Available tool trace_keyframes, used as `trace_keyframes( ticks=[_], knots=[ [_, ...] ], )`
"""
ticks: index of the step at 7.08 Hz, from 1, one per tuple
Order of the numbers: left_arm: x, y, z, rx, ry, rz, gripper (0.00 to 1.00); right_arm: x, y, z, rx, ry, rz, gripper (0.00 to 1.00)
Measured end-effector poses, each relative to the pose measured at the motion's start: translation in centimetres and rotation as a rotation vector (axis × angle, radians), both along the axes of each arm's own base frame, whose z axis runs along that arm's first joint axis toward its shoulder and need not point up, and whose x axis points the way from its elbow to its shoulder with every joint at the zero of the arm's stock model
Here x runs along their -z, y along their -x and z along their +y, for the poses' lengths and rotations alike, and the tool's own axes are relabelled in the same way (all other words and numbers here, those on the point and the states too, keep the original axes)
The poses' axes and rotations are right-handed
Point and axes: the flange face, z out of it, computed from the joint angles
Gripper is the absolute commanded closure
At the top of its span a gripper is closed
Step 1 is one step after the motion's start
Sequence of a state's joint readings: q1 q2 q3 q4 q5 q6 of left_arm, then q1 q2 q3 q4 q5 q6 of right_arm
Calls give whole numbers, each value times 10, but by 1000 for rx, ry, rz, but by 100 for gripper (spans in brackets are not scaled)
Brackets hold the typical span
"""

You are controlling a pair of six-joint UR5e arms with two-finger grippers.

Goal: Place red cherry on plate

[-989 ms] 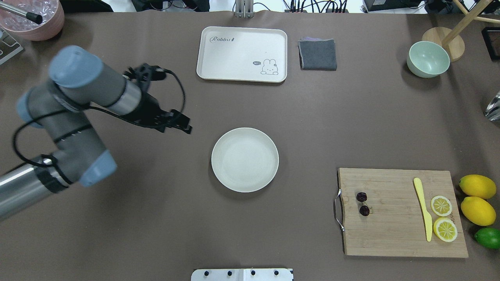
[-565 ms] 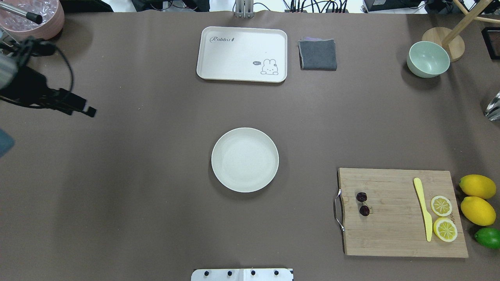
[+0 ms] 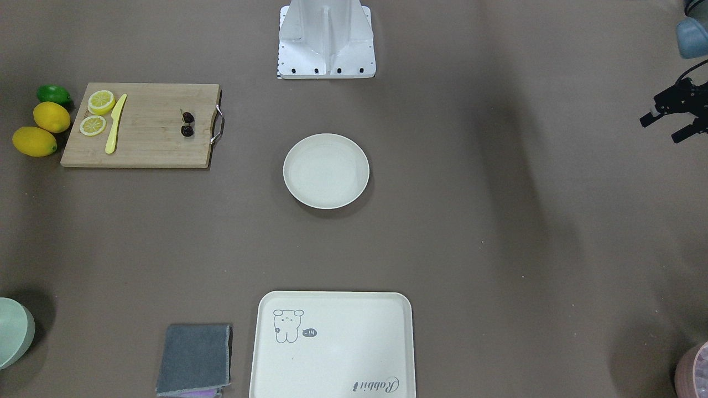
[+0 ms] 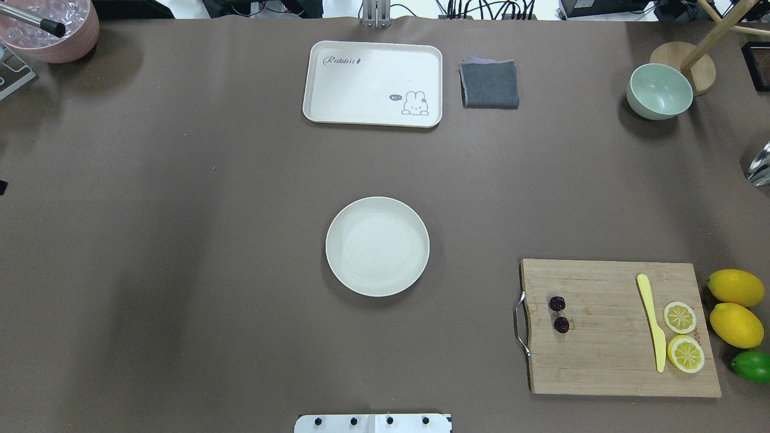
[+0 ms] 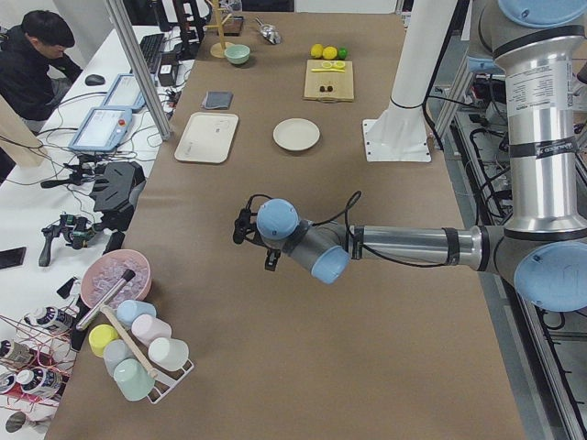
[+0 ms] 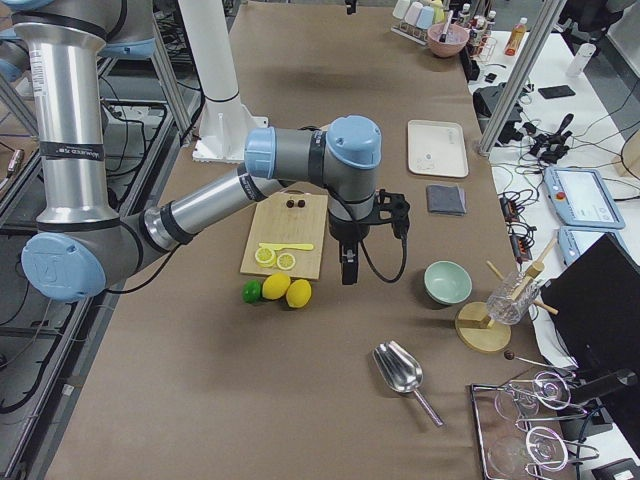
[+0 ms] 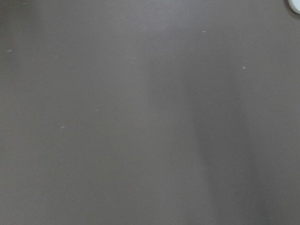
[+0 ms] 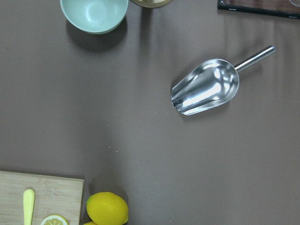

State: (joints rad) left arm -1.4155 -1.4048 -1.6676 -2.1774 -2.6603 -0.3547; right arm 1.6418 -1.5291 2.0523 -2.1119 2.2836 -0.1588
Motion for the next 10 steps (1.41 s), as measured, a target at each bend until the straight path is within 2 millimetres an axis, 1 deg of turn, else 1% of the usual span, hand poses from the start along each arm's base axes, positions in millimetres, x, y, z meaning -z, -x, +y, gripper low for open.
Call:
trace_keyframes(
  ticks=[2,3,4,5,6,7,8,9,10],
  knots=[
    [-63,30,1,15,34,-1,2,20,34,-20,64,-38,-27,0],
    [-86,42,1,15,44,16,2,35,56,-33,92,-51,-33,0],
    [-102,52,2,16,53,36,2,55,90,-50,117,-54,-35,1],
    [-111,61,3,18,59,44,2,81,131,-64,133,-49,-34,1],
    [-115,66,4,21,66,47,2,110,175,-72,130,-34,-30,0],
    [-117,70,5,28,69,47,2,137,215,-69,123,-24,-26,0],
    [-117,74,5,35,70,46,2,158,248,-54,131,-31,-18,1],
    [-116,76,4,40,68,45,2,173,280,-25,130,-34,1,1],
    [-115,78,4,44,65,46,2,186,306,7,107,-11,5,1]
  ],
)
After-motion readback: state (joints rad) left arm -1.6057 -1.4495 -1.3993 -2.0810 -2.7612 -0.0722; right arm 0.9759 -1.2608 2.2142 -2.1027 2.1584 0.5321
